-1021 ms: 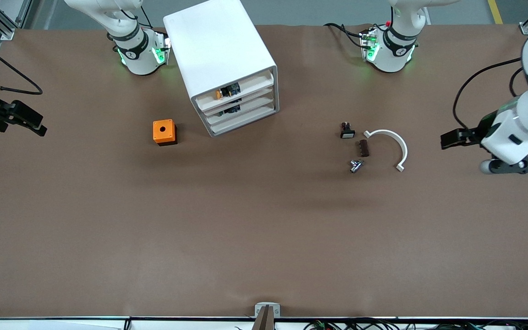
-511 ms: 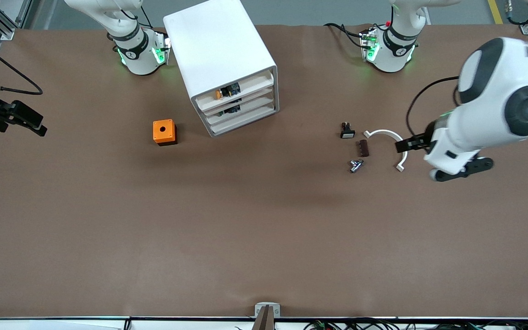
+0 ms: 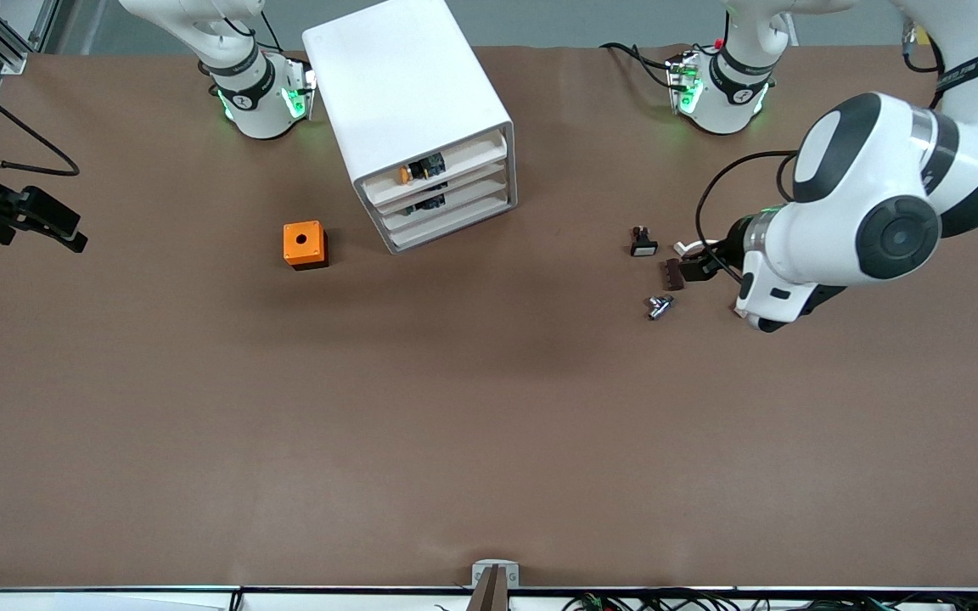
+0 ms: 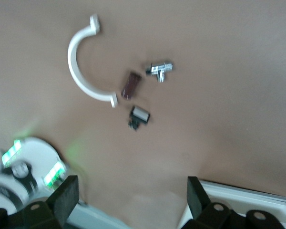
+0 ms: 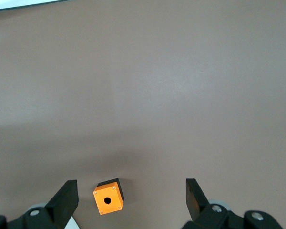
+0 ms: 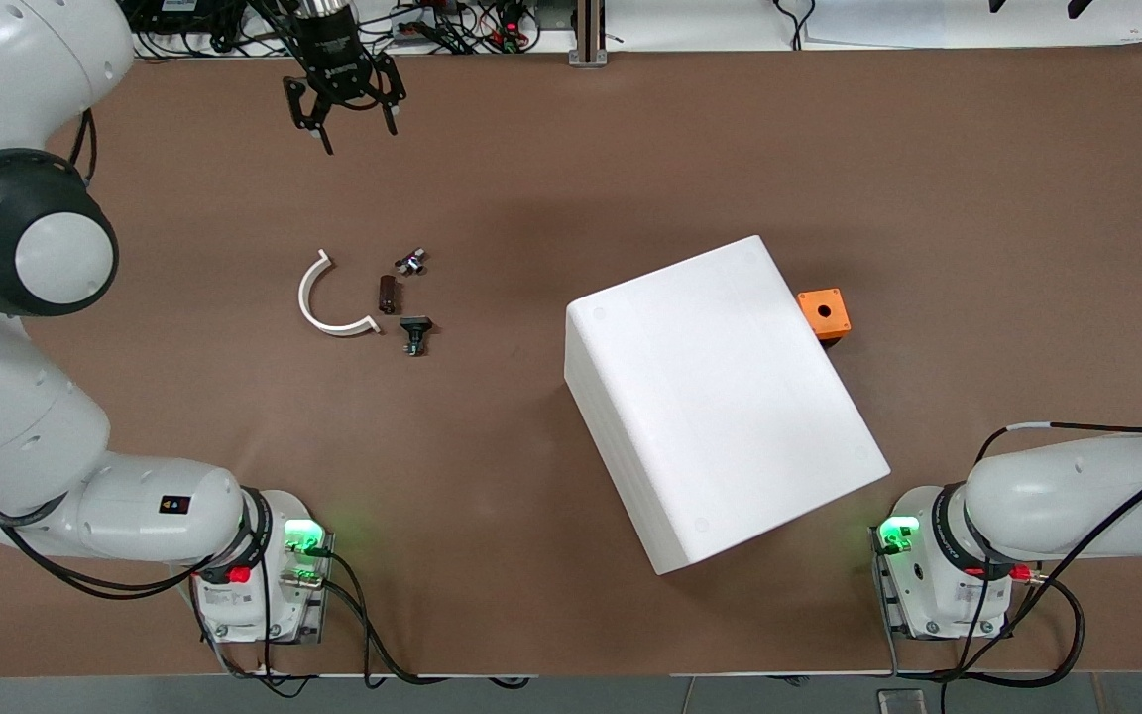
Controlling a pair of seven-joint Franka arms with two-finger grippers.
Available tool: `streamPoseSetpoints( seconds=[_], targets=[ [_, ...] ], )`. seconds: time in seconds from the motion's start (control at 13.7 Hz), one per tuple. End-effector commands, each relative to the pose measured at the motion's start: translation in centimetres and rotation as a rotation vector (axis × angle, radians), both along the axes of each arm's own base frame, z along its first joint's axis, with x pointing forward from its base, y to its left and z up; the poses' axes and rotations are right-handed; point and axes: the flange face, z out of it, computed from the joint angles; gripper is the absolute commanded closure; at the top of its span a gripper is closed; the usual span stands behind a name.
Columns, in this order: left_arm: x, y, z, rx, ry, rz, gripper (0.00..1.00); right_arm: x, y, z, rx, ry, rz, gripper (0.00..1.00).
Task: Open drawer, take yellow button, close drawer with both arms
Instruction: 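Reach the left gripper to the front of the white cabinet drawer, then pull the drawer out of the white cabinet with the left gripper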
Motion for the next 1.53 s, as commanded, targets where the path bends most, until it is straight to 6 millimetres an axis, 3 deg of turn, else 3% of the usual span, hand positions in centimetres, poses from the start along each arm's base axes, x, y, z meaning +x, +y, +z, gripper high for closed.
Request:
streamPoseSetpoints(
  seconds=[0.0,0.22,0.58,0.8,1.02,1.17,1.39,1.46],
  targets=[
    [-0.7,-2.8,-1.4,0.067,0.086,0.155,0.00,0.0,-0.1,0.0,-0.010,0.002,0.004,0.00],
    [-2.0,-6.6,-3.5,0.150,0.146,0.252,0.00,0.0,-0.1,0.0,-0.010,0.004,0.006,0.00],
    [-3.7,-10.8,-4.8,0.287,0.332,0.610,0.00,0.0,-0.1,0.0,-0.010,0.005,0.006,0.00],
    [-4.0,-13.1,-8.1,0.399,0.572,0.843,0.00,0.0,-0.1,0.0,-0.010,0.005,0.006,0.00],
    [-6.1,-17.0,-9.3,0.414,0.680,0.833,0.00,0.0,-0.1,0.0,-0.010,0.005,0.006,0.00],
    [-6.7,-18.3,-11.8,0.525,0.781,0.918,0.01,0.0,-0.1,0.0,-0.010,0.005,0.006,0.00],
    [-6.9,-21.1,-15.1,0.665,0.928,1.011,0.09,-0.1,-0.1,0.0,-0.010,0.007,0.006,0.00],
    [-7.1,-22.0,-15.9,0.707,0.943,1.029,0.18,-0.1,-0.1,0.0,-0.010,0.007,0.004,0.00]
  ],
)
